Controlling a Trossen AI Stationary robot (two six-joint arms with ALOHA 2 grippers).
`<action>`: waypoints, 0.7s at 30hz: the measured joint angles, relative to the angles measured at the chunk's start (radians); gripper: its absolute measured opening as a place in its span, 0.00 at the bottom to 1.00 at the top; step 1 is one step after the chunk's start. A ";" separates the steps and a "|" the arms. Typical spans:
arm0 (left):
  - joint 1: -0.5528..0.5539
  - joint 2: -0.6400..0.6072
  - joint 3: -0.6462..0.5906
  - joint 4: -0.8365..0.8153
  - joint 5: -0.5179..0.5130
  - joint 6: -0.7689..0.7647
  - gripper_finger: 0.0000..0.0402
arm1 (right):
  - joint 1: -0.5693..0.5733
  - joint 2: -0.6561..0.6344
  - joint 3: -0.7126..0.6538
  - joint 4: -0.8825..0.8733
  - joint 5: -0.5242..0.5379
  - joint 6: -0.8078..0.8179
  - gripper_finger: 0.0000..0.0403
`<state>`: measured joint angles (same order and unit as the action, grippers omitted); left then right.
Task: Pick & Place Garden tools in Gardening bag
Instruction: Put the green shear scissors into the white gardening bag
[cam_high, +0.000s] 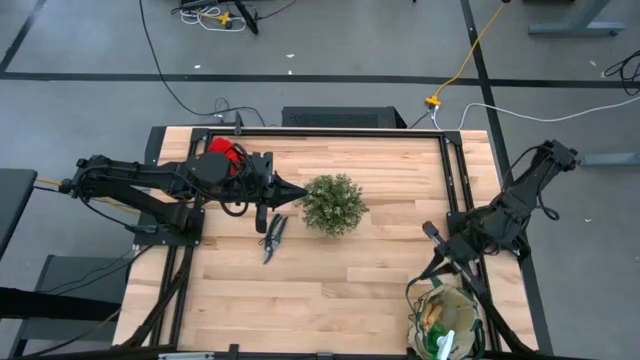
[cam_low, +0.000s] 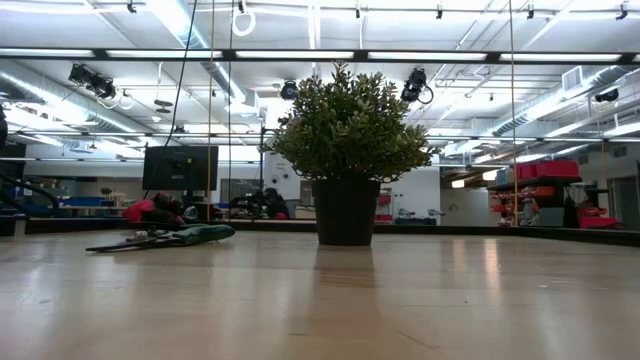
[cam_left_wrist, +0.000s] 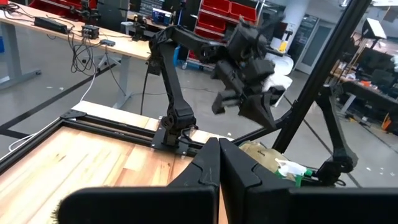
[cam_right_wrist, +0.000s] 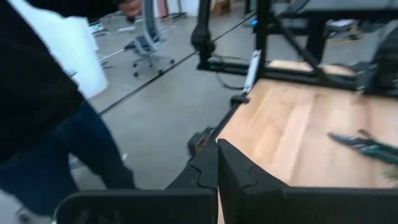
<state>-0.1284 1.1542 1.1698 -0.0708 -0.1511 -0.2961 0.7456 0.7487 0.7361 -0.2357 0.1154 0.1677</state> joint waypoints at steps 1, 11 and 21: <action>0.000 0.000 0.000 -0.003 0.000 0.006 0.01 | -0.016 -0.001 0.012 -0.007 0.000 -0.005 0.00; 0.001 0.000 0.000 -0.010 0.045 0.039 0.01 | -0.164 -0.001 0.144 -0.106 -0.003 -0.020 0.00; 0.022 -0.042 -0.001 -0.073 0.042 0.046 0.01 | -0.309 -0.001 0.171 -0.096 -0.033 0.007 0.00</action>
<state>-0.1064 1.1121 1.1687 -0.1438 -0.1095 -0.2504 0.4366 0.7475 0.9073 -0.3321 0.0822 0.1748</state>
